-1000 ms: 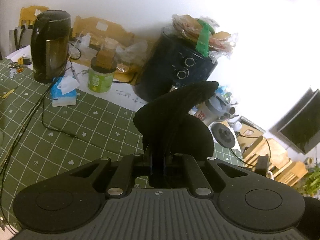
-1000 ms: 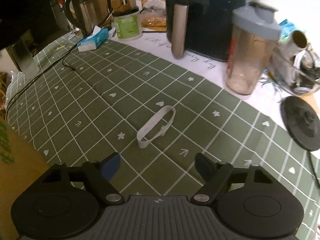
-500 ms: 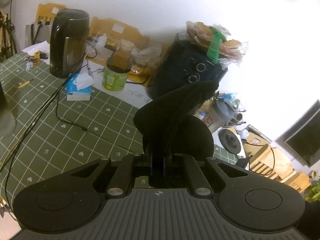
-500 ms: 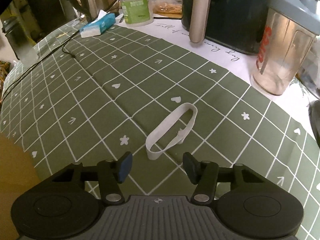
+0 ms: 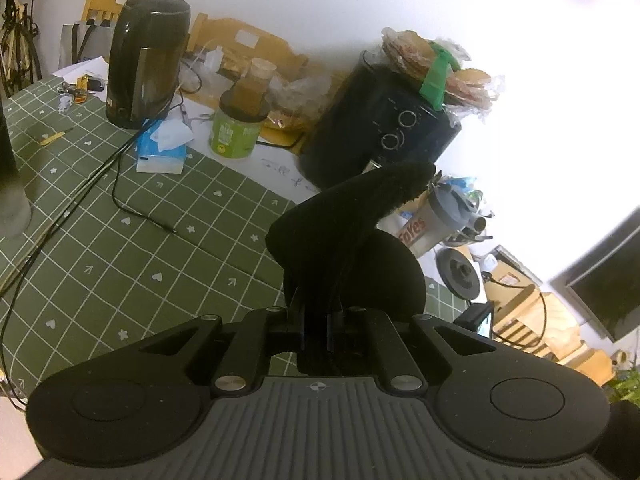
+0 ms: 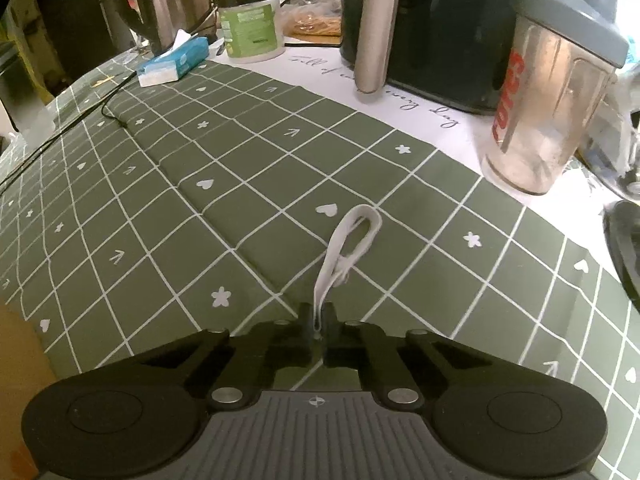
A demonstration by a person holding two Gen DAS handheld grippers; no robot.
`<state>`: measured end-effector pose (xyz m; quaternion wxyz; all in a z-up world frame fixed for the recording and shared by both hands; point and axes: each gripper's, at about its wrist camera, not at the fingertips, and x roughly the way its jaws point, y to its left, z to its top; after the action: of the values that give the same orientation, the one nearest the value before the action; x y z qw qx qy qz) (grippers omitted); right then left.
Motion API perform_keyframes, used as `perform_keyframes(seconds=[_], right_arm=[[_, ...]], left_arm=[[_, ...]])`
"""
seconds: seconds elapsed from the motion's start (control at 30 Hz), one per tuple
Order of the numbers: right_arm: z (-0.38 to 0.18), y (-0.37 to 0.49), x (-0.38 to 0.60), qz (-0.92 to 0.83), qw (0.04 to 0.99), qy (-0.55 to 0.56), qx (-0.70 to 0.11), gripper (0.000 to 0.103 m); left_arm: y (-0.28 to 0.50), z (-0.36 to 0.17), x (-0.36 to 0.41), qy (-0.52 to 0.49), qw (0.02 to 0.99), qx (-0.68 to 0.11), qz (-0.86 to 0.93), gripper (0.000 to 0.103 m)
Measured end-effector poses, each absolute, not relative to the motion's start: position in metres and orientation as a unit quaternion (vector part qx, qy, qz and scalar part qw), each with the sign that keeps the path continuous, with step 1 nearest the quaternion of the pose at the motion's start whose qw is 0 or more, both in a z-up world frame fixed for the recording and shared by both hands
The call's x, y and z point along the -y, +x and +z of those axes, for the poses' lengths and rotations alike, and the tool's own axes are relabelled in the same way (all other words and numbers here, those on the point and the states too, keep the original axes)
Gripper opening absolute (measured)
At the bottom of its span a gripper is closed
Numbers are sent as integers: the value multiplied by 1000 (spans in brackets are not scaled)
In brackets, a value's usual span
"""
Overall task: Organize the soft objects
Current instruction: 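Lift the elastic band with the right gripper while the left carries the earmuff toward the box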
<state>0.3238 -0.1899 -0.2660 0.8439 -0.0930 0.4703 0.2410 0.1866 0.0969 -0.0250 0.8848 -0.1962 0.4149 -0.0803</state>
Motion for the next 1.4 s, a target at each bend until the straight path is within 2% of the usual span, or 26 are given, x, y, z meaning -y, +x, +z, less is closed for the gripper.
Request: perform_keyframes(seconds=[0.37,1.0,1.4], right_arm=[[-238,312,215,233,847,-86,-470,4],[-124,241,240,225,883,-72,-405,4],[-76,184,237,217,899,-50,-378,4]], left_arm=[[178,-18,-85,-179,887,-414,-100,9],[161,-14,-73,-156,882,-417,-157,9],[135,-20,-68,-151,861,-444,-199,9]])
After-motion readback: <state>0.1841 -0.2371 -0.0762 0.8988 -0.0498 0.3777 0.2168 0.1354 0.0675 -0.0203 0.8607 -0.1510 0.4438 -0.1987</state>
